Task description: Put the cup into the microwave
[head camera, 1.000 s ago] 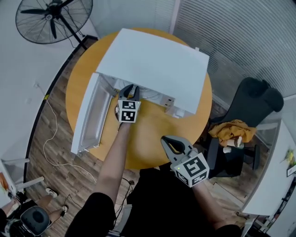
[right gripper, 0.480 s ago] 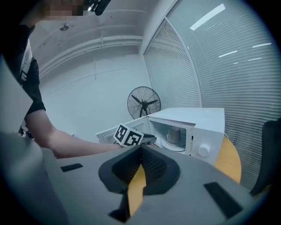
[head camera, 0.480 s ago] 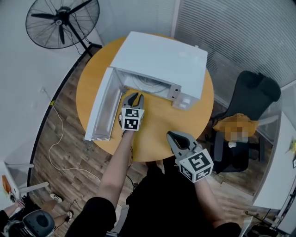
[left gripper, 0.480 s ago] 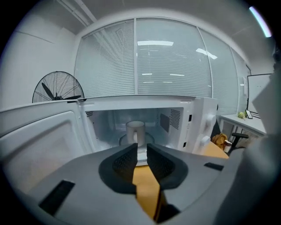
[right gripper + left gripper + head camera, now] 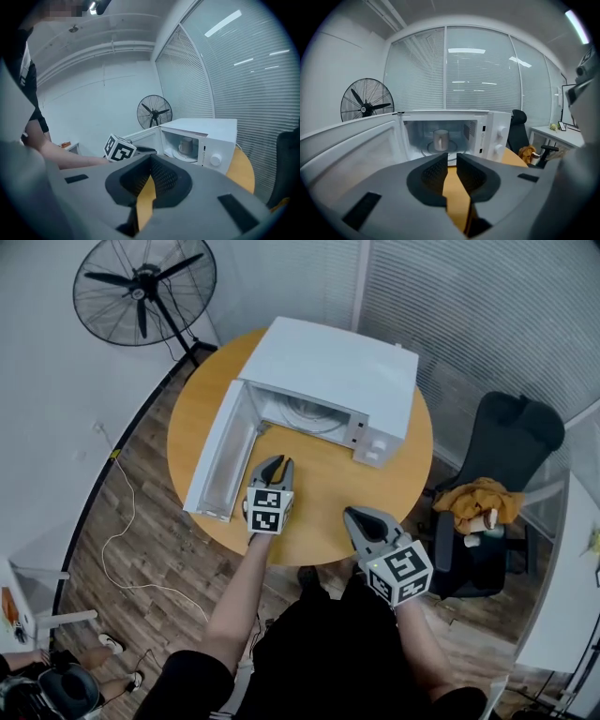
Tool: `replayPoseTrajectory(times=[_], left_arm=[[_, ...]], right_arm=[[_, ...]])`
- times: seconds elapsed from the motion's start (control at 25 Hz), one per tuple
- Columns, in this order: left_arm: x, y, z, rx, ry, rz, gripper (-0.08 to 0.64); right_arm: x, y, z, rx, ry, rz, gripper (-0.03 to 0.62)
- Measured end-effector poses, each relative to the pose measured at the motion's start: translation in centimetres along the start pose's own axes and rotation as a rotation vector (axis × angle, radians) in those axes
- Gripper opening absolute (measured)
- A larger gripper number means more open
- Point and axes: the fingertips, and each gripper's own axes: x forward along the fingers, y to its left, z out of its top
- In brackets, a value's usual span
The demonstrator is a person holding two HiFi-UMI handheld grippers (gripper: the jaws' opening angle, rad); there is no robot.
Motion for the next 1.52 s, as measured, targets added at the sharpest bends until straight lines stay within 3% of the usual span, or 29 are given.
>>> replayPoseTrajectory(times=[0.32,0.64,1.12,1.52], left_arm=[[-4.9,-3.0,1.8,-0.052,-0.046,0.070,0.034],[-9.6,-9.9,4.2,-0.131,-0.085,0.137,0.008],[-13.7,-21.8,6.1,-0.200,-0.112,0.199,-0.003],[-16.6,-26.4,7.2,-0.229,-0.168,0.255,-0.003]], right_arm=[[-1.7,-1.3,0.4,-0.030,-0.012,0.084,0.009],[-5.6,-3.9,1.0,-0.079,-0.024,0.189,0.009],[-12.7,-8.5,-0.3,-0.126,-0.044,0.276,0.009],[-15.6,-8.2,-1.3,-0.156,-0.070,0.325,0.009]])
